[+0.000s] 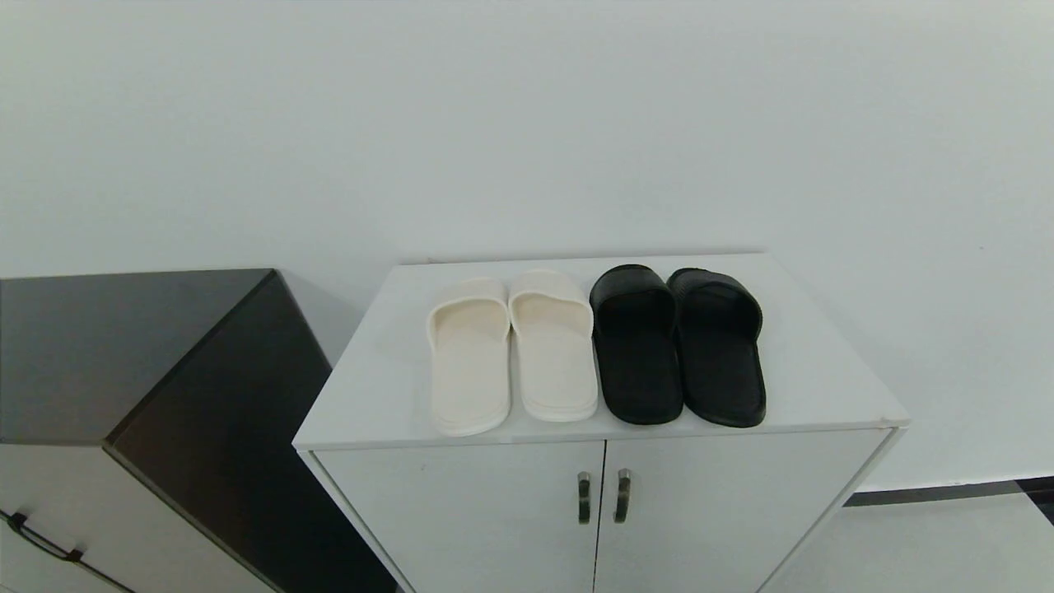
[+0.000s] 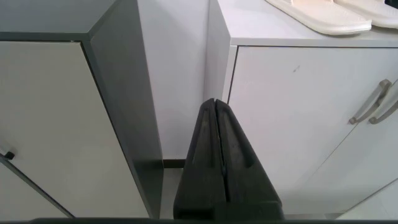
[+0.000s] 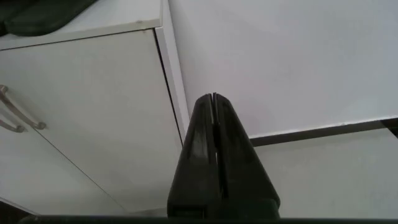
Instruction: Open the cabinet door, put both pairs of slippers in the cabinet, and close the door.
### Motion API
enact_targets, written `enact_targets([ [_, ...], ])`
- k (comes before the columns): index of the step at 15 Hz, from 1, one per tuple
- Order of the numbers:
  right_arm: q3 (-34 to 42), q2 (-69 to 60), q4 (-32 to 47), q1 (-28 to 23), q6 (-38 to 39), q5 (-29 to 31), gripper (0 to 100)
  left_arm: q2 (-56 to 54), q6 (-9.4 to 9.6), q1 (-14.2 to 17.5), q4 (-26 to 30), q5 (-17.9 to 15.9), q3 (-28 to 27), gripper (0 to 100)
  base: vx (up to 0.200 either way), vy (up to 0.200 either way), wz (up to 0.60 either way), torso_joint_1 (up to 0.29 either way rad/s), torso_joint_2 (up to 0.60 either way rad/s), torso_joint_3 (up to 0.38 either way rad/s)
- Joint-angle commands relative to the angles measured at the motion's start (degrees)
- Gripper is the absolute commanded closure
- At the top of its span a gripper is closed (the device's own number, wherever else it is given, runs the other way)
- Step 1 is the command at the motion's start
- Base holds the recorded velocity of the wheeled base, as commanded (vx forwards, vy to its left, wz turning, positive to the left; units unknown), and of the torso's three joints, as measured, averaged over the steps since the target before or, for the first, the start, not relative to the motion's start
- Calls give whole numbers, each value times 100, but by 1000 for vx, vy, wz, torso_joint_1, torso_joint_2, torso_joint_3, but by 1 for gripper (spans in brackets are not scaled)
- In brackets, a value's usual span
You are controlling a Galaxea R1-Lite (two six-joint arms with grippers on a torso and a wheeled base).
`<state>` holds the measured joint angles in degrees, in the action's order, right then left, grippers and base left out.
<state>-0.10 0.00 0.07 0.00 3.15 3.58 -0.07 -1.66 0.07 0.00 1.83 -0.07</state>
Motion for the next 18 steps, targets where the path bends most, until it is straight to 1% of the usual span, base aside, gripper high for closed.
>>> enact_targets([
  [1, 1, 9, 1, 0, -7, 2, 100, 7, -1, 1, 0, 2, -1, 100, 0, 0, 0, 0, 0, 0],
  [2, 1, 9, -7, 0, -33, 2, 100, 7, 8, 1, 0, 2, -1, 100, 0, 0, 0, 0, 0, 0],
  [3, 1, 9, -7, 0, -148, -7, 0, 7, -1, 1, -9, 2, -1, 100, 0, 0, 0, 0, 0, 0],
  [5, 1, 0, -16, 0, -271, -16, 0, 7, -1, 1, 0, 11, -1, 100, 0, 0, 0, 0, 0, 0],
  [6, -8, 0, -34, 0, -745, -121, 0, 7, -1, 1, 0, 11, -1, 100, 0, 0, 0, 0, 0, 0],
  [8, 10, 114, -95, 0, -728, -227, 0, 7, 16, 1, 0, 11, 7, 100, 0, 0, 0, 0, 0, 0],
  [9, -148, 0, -122, 0, -569, -218, 0, 7, 16, 1, -9, 19, 7, 100, 0, 0, 0, 0, 0, 0],
  [10, -1186, 264, -69, 62, 424, -262, 0, 7, 16, 1, -9, 28, 7, 100, 0, 0, 0, 0, 0, 0],
  [11, -1906, 738, 274, 255, 793, -613, 0, 7, 25, 1, -9, 28, 7, 100, 0, 0, 0, 0, 0, 0],
  [12, -2082, 1230, 678, 316, 670, -1026, 0, 7, 25, 1, -9, 28, 7, 100, 0, 0, 0, 0, 0, 0],
  [13, -2056, 1811, 775, 352, 476, -1527, 0, 7, 25, 1, -9, 37, 7, 100, 0, 0, 0, 0, 0, 0],
  [14, -1941, 2303, 749, 492, 362, -2257, 0, 7, 25, 1, -9, 46, 7, 100, 0, 0, 0, 0, 0, 0],
  [15, -1950, 2558, 713, 536, 336, -2573, 0, 7, 25, 1, -9, 46, 7, 100, 0, 0, 0, 0, 0, 0],
  [16, -2108, 3384, 459, 624, 248, -2793, 0, 7, 78, 1, -9, 37, 7, 100, 0, 0, 0, 0, 0, 0],
  [18, -2293, 4210, 1, 1011, 222, -2767, 0, 7, 113, 1, -9, 28, 7, 100, 0, 0, 0, 0, 0, 0],
])
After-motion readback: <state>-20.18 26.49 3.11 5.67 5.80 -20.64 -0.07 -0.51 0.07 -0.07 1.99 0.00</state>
